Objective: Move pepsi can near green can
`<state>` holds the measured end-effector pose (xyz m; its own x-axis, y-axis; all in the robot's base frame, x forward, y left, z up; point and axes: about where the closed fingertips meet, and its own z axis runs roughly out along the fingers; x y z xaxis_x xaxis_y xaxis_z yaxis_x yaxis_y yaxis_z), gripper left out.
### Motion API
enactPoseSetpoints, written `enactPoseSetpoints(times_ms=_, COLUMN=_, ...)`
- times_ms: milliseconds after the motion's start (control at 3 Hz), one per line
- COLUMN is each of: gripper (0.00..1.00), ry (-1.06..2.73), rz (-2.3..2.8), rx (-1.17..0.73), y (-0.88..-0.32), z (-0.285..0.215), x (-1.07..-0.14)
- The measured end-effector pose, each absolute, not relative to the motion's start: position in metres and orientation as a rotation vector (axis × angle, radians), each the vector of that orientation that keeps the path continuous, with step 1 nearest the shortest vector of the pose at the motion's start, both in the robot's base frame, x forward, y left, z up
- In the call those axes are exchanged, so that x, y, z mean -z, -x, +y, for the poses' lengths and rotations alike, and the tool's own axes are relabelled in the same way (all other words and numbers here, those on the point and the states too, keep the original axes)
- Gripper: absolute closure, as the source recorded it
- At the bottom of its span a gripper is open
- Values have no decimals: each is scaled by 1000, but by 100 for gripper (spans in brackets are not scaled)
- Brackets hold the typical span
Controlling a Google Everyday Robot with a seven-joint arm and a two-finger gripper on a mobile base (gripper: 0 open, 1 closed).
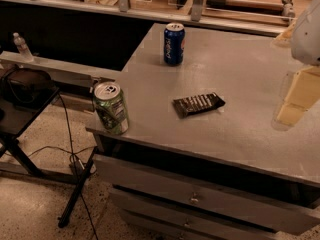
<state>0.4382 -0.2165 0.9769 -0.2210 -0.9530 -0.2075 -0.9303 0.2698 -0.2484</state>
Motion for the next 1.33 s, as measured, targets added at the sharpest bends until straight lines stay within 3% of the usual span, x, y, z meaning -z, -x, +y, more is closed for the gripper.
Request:
enactPoseSetpoints(times_ms=333, gripper=0, ry=1723, rz=2230, rx=101, y=-438, z=-216, x=-977)
enactPoseSetpoints(times_ms=1333, gripper=0, ry=1515, rz=2023, rx=86, y=-568, z=-135, x=-979)
